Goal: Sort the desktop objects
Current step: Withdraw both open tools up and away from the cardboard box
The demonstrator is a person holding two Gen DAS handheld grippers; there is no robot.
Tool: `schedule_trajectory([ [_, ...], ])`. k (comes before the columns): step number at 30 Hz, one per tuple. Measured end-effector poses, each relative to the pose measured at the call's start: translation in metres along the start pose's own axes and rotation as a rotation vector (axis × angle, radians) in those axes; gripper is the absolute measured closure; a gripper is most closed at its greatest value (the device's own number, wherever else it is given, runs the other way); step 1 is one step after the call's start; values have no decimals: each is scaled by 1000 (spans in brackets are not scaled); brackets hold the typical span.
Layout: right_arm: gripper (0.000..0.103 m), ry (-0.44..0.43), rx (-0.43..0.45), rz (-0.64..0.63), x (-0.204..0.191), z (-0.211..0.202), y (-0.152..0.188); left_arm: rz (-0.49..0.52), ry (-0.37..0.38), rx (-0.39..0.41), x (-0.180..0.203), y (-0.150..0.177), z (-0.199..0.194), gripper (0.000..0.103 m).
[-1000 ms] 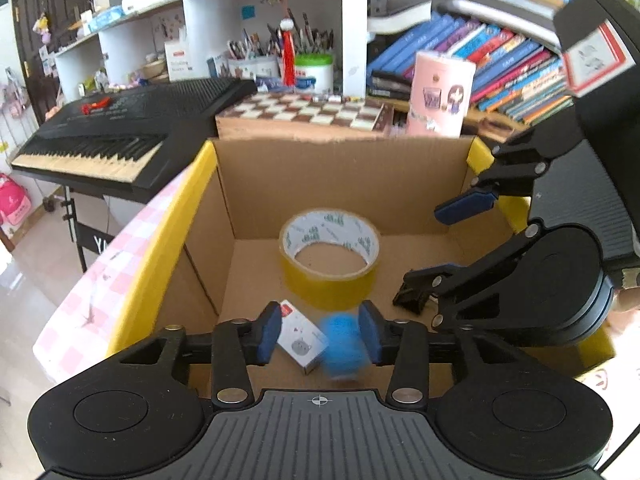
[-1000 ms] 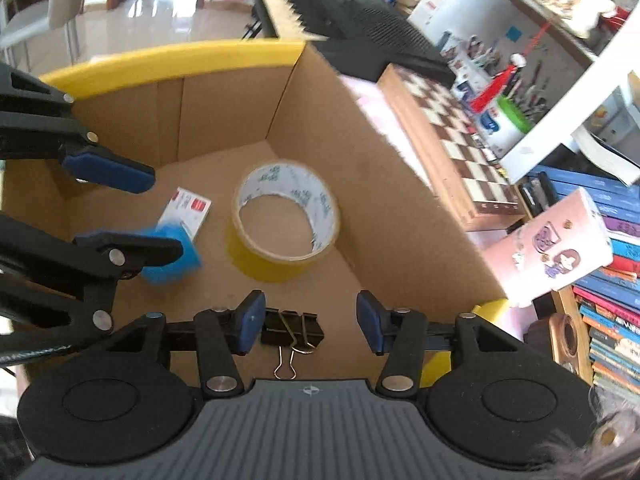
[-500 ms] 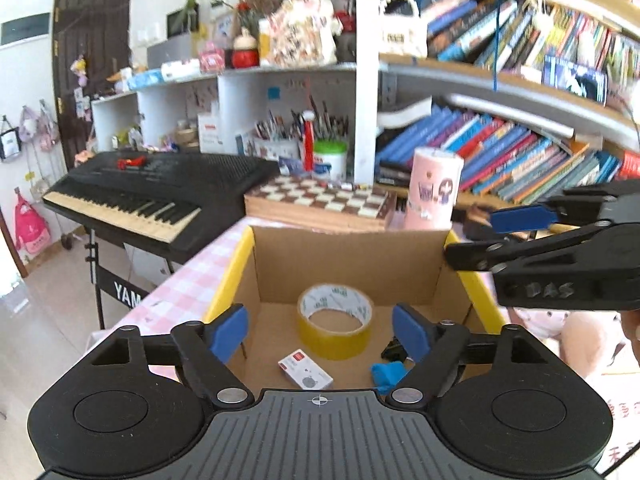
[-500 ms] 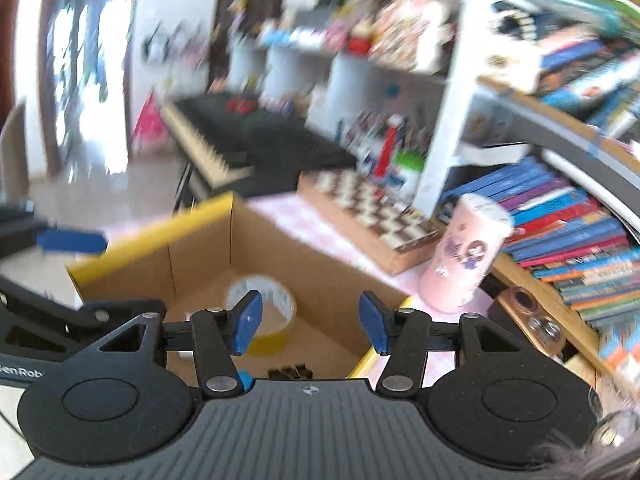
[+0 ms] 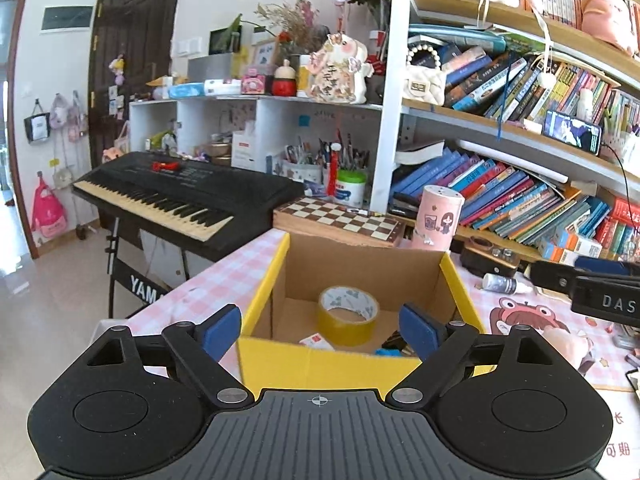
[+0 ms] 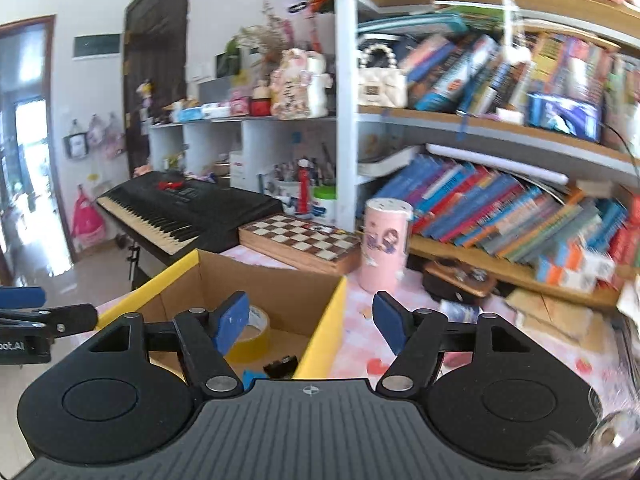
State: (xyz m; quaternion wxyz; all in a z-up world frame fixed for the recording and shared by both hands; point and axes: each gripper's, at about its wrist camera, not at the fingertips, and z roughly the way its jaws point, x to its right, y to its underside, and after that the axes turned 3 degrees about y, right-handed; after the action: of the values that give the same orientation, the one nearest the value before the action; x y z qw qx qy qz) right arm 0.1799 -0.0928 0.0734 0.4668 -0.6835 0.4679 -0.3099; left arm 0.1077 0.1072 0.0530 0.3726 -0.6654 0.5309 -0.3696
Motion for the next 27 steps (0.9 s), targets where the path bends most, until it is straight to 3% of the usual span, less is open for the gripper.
schedule_trajectory([
  [6,32,42,-31,19,-8,-28,25,-3,-1,-1,-2,19,-25,9],
  [22,30,113,-176,72,-43,-75,93,-14,-27,-115,-21,76,-56,9],
  [27,28,102,-219,69,-54,-84,107,-11,5,-165,-22,91,-63,9],
])
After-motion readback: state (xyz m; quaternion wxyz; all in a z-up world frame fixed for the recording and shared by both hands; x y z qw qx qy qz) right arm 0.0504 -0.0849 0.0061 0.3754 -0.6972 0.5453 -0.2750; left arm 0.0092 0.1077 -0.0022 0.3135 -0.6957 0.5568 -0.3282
